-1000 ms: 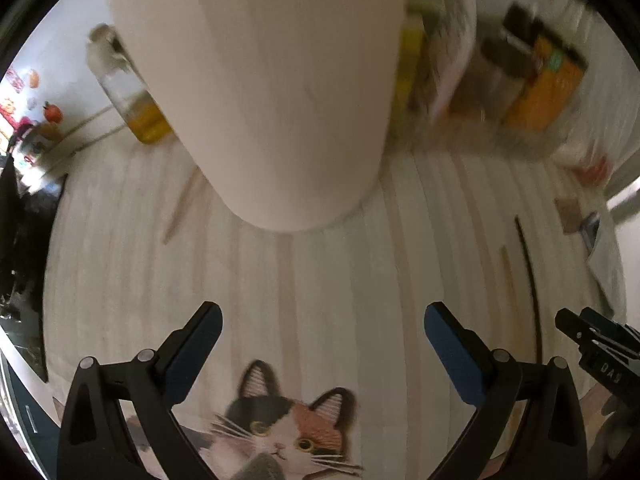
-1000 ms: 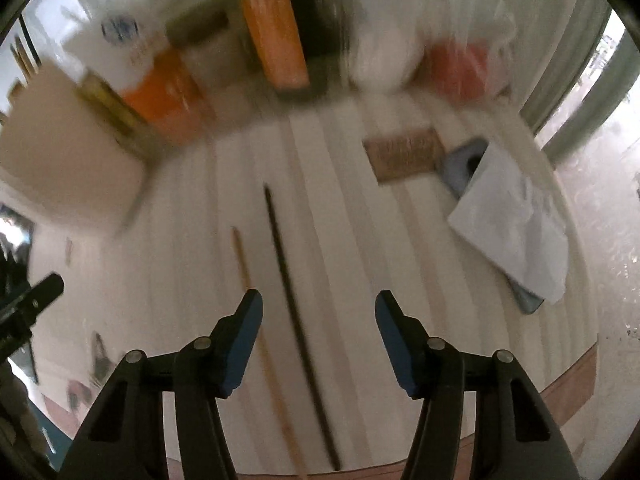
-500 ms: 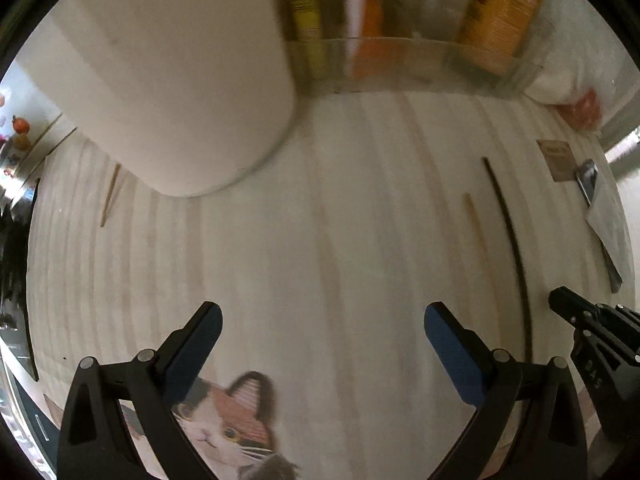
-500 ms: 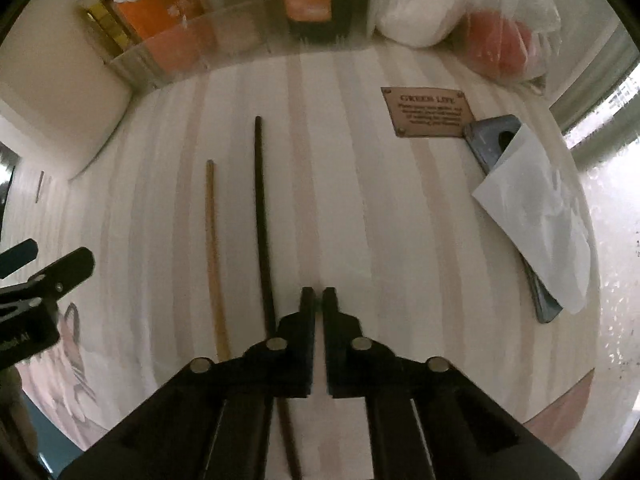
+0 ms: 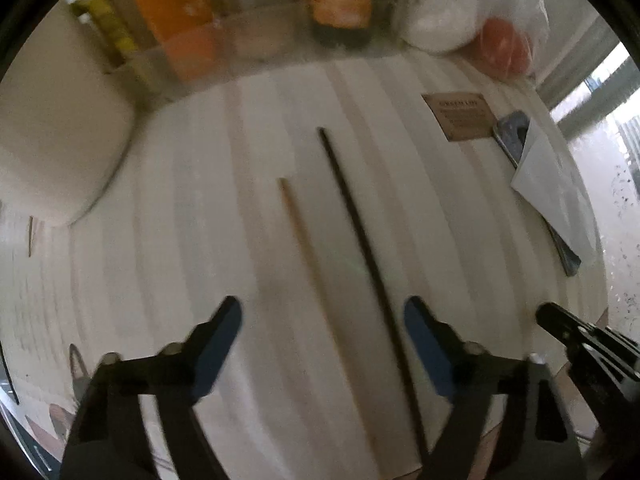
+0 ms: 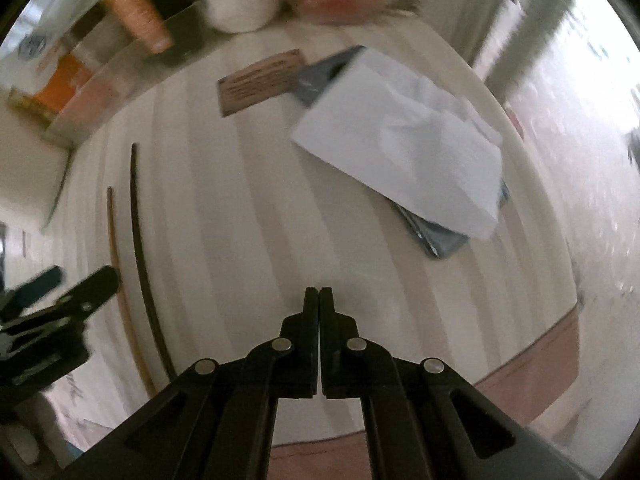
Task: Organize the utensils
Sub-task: 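Move both open tools back toward the remaining chopsticks on the mat, then grasp a light wooden chopstick with the left tool while the right tool grasps the dark one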
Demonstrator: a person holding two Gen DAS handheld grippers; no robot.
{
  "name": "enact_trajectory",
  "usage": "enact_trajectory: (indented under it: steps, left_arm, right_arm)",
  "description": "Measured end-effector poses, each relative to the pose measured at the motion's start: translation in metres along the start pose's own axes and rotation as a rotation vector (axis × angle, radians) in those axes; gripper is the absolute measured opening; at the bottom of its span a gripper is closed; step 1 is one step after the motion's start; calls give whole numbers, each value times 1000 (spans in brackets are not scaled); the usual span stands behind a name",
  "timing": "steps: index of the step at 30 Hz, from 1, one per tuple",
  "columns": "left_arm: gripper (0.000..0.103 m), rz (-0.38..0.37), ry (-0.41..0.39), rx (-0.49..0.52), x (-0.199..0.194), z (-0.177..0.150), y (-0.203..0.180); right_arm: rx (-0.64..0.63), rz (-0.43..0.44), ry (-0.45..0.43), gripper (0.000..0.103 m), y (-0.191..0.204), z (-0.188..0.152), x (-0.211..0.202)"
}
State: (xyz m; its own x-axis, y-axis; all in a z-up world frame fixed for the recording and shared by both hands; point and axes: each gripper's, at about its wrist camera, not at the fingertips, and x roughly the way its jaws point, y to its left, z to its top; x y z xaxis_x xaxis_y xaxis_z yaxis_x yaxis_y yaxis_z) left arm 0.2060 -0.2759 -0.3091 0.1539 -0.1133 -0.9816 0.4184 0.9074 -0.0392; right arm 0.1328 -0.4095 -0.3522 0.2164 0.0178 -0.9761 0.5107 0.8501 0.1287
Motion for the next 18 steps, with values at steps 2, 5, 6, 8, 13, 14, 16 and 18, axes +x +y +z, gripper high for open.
enact_trajectory:
  steps: [2,5,6,8,13,14,16,18]
  left_arm:
    - [57,21,-18,6,3,0,-7]
    - [38,20,-44,6,3,3,-15]
    - [33,18,-50,7,1,2,-15]
    - [17,16,-54,10,-3,-1,-8]
    - [15,24,-56,-4,-5,-8,26]
    - [15,30,-59,-2,-6,-11,30]
    - [16,45,-64,6,-7,-14,40]
    - [16,63,-68,2,-9,-20,57]
  right_arm:
    - [32,20,4,0,-12,-4,-2]
    - [43,27,1,0,-22,-3,-5]
    - [41,25,-1,0,-23,-8,-8]
    - [39,32,-4,0,-24,-12,-11]
    - [32,55,-8,0,-18,-5,-17]
    - [25,55,-9,0,-7,0,-14]
    - [11,68,-9,0,11,2,-14]
    - [-9,77,-6,0,23,3,-15]
